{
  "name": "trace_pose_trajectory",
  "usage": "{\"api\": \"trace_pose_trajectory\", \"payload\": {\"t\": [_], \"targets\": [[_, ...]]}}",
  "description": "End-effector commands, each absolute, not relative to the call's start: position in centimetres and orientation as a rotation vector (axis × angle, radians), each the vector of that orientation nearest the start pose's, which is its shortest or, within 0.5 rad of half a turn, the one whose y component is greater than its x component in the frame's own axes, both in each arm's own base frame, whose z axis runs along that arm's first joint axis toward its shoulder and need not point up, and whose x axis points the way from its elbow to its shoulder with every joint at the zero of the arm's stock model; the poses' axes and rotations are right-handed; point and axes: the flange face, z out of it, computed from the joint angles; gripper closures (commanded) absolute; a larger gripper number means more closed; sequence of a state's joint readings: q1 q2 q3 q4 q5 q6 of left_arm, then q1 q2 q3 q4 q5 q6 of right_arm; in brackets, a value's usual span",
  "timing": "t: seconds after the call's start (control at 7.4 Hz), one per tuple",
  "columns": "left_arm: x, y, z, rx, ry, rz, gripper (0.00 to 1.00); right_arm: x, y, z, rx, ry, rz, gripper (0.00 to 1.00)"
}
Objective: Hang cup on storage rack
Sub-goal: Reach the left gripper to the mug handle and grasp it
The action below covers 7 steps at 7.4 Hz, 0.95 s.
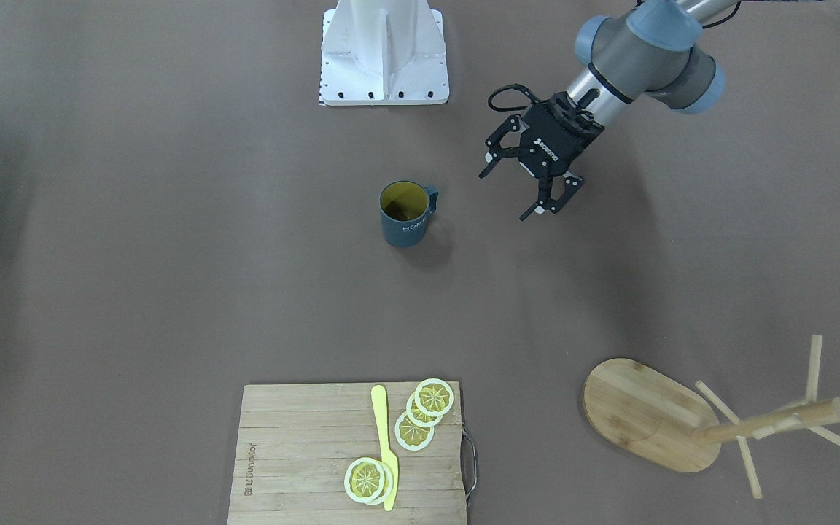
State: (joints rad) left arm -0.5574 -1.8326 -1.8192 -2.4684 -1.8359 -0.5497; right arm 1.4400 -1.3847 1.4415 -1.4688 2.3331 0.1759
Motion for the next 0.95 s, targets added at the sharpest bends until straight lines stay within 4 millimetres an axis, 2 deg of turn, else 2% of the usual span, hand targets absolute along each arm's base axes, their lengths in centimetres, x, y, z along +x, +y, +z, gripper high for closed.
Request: {"api": "trace_pose_trajectory", "payload": {"t": [0.0, 0.14, 0.27, 0.41, 0.54, 0.81], "targets": [[48.1, -33.1, 31.2, 0.890, 1.207, 0.608, 0.13, 0.1, -58.6, 62.5, 0.043, -0.763, -0.044, 0.00], [49.9, -31.5, 32.0, 0.920, 1.207, 0.602, 0.15, 0.2, -58.5, 62.6, 0.043, -0.769, -0.043, 0.00], [50.7, -31.7, 32.7, 0.920, 1.209, 0.603, 0.15, 0.2, -58.3, 62.8, 0.040, -0.770, -0.042, 0.00], [52.1, -31.6, 32.0, 0.920, 1.218, 0.611, 0.22, 0.3, -58.1, 63.1, 0.034, -0.773, -0.038, 0.00], [53.0, -31.9, 31.4, 0.924, 1.224, 0.608, 0.23, 0.6, -57.7, 63.3, 0.034, -0.774, -0.033, 0.00], [53.3, -32.1, 31.6, 0.947, 1.251, 0.598, 0.23, 0.7, -57.5, 63.5, 0.032, -0.766, -0.031, 0.00]]}}
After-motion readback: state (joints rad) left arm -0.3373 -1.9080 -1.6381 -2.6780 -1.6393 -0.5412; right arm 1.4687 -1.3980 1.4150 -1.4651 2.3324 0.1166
